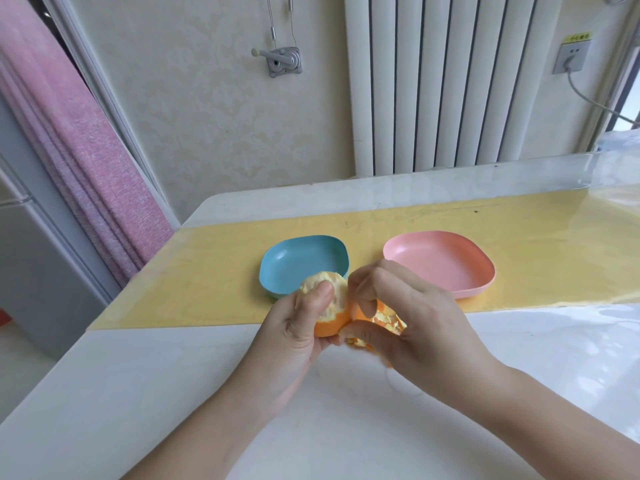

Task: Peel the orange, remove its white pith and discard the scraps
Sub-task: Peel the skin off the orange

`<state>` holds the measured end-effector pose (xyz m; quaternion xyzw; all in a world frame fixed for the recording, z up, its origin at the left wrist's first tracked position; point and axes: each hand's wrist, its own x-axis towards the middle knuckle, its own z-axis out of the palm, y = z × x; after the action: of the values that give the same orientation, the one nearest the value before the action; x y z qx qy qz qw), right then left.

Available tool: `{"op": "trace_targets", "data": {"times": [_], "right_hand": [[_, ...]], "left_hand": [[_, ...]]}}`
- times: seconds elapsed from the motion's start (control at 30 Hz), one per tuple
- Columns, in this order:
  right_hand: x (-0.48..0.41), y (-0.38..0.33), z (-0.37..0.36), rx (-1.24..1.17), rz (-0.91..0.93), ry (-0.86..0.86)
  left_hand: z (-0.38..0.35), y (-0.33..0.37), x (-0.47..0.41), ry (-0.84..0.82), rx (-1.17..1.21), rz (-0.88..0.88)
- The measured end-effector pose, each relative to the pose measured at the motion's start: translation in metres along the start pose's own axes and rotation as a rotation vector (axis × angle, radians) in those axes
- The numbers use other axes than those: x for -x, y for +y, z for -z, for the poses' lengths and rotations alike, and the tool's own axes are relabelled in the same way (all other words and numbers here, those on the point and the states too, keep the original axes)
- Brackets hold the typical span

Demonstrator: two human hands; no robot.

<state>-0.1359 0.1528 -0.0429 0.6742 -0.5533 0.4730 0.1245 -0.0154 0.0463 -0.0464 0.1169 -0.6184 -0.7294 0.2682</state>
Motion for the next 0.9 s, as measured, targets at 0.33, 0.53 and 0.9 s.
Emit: {"op": "trace_targets", "data": {"times": [0.33,0.53,0.9], "right_hand": [[-0.001,0.004,0.009,-0.133,-0.060,-0.164],[0.001,0.002,0.003,-0.073,-0.040,-0.023],[-0.001,-0.012,0.008,-0.102,-0.064,0.126]], "left_hand": [[-0.001,-0.001,0.000,-0.043,-0.077,0.042],[-0.002,0.003,0.000,-0.012,0.071,0.072],[-0.006,0.004,-0.002,-0.007,0.284,0.132]]}}
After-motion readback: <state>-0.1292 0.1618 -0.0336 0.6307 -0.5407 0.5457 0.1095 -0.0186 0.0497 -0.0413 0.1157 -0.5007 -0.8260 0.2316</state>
